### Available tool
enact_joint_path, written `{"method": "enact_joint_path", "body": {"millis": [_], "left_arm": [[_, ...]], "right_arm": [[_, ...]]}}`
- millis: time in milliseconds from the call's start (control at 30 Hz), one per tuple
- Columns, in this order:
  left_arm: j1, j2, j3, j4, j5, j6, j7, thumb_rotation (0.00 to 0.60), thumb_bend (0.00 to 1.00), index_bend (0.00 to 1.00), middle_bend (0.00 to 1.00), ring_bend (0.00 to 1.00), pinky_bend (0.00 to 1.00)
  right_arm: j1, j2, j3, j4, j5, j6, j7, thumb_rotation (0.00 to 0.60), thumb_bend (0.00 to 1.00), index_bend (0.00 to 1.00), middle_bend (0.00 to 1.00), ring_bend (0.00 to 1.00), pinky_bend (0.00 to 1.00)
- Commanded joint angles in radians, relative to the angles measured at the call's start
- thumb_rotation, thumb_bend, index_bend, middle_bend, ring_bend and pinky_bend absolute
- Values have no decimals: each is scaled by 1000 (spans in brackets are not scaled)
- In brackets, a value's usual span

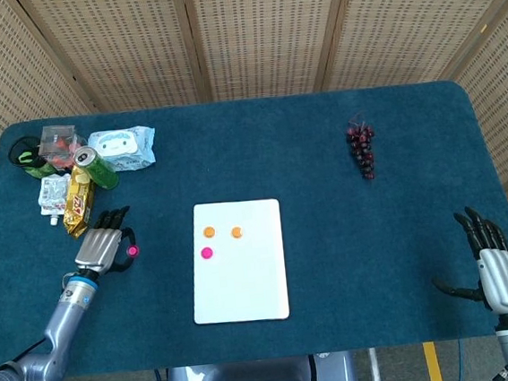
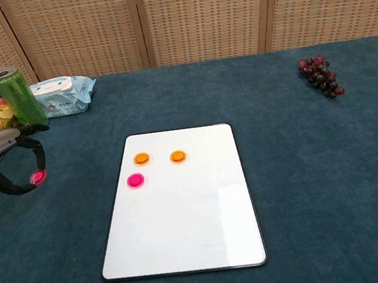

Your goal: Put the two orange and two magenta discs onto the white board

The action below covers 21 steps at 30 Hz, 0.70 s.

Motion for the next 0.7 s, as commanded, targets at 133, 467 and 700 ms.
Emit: {"method": "enact_joint_path", "body": {"millis": [133,467,700], "left_arm": [[-52,6,-43,-126,-10,12,90,600,331,689,0,0,0],[-178,-100,-104,-214,-113,-45,220,600,327,688,0,0,0],[-232,-190,-105,-175,-175,-58,282,600,321,689,0,0,0]], "right_arm": [[0,2,0,-1,1,-2,2,600,131,0,0,0,0],[2,5,0,-1,2,-8,13,600,131,0,0,0,0],[3,8,0,0,3,-12,21,600,131,0,0,0,0]]}}
